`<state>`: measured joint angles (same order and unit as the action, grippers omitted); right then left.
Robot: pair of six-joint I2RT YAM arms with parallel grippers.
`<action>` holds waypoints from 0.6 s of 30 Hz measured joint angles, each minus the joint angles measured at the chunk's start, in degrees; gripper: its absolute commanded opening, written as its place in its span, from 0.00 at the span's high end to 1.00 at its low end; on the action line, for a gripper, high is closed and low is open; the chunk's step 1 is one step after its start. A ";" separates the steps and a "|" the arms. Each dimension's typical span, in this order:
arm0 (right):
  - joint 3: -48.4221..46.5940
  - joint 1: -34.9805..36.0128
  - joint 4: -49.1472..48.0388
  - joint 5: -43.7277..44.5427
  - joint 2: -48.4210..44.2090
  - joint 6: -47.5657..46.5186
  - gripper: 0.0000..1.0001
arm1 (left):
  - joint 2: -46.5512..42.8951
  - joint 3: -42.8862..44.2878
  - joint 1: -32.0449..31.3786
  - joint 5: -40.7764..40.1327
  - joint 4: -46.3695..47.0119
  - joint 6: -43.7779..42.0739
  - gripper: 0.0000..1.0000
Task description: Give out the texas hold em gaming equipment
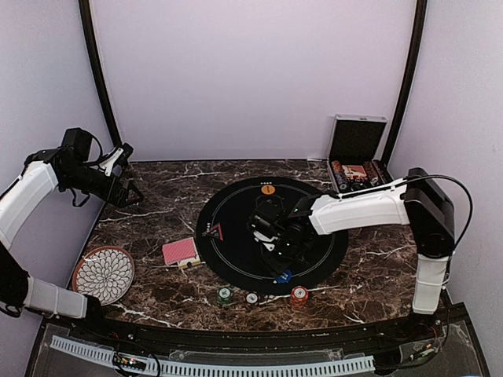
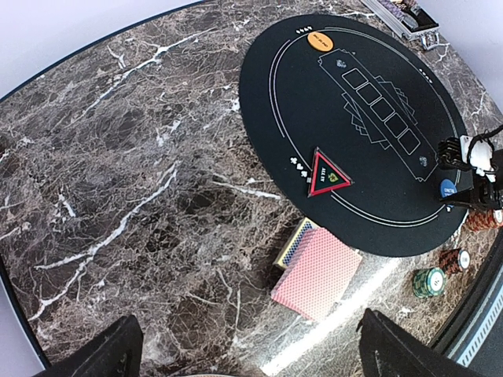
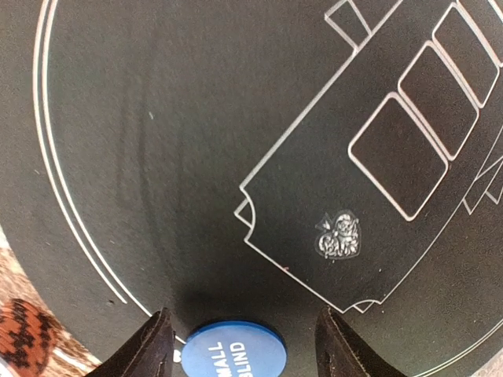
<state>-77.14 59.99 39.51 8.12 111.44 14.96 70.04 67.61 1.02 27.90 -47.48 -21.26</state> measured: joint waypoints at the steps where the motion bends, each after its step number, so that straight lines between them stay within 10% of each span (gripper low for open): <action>1: 0.39 0.04 0.00 0.22 0.00 -0.09 0.37 | 0.00 0.11 0.00 -0.02 -0.04 0.02 0.01; 18: 6.69 0.09 -3.93 2.32 -2.84 0.63 0.42 | -0.61 0.61 0.00 -0.02 -0.94 0.02 0.01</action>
<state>-70.46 60.07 35.57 10.44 108.60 15.59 69.43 68.23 1.02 27.88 -48.42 -21.23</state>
